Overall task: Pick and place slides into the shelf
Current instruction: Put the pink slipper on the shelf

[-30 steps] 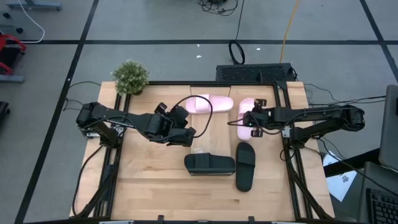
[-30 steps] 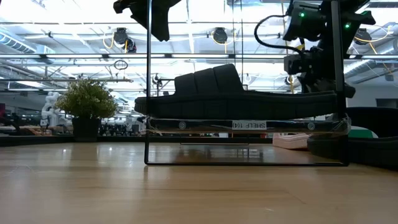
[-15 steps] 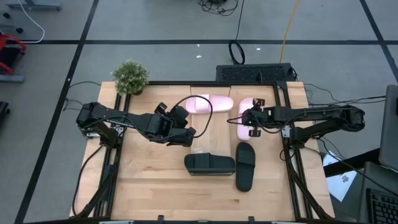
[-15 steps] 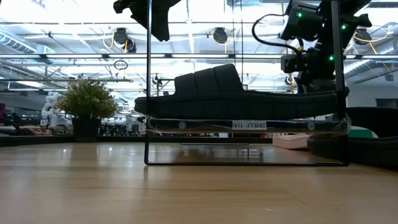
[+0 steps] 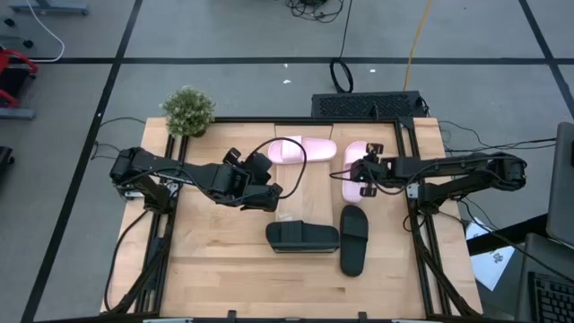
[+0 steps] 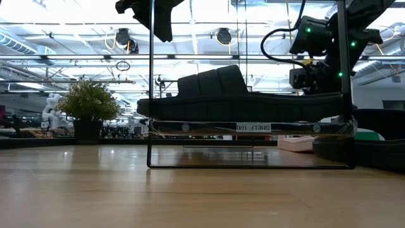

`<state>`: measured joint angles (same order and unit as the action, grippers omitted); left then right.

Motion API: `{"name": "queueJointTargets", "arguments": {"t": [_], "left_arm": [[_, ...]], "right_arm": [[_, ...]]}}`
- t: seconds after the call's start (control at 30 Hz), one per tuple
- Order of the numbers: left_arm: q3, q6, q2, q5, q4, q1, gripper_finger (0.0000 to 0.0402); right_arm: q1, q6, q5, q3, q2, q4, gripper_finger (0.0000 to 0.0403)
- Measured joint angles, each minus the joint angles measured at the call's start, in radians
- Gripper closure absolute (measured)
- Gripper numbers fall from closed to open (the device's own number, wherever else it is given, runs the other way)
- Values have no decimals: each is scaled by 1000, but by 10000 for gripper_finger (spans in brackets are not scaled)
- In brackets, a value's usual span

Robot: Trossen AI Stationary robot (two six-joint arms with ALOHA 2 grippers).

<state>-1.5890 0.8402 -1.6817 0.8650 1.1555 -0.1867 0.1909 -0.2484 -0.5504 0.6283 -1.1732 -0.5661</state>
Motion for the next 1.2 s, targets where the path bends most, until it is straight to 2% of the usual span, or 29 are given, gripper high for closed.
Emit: {"name": "queueJointTargets", "arguments": {"t": [0.17,0.33,0.67,0.87,1.03,1.2], "left_arm": [[0,-4,0,0,0,0,325],[0,-16,0,0,0,0,325],[0,-17,0,0,0,1,325],[0,-15,0,0,0,1,325],[0,-4,0,0,-1,1,325],[0,-2,0,0,-1,1,325]], "right_arm": [[0,-23,-5,-40,0,78,310],[2,-60,-79,-83,0,141,318],[58,-93,-135,-106,1,198,395],[100,-82,-143,-106,0,195,396],[110,-116,-213,-101,0,193,400],[110,-120,-209,-63,31,199,401]]}}
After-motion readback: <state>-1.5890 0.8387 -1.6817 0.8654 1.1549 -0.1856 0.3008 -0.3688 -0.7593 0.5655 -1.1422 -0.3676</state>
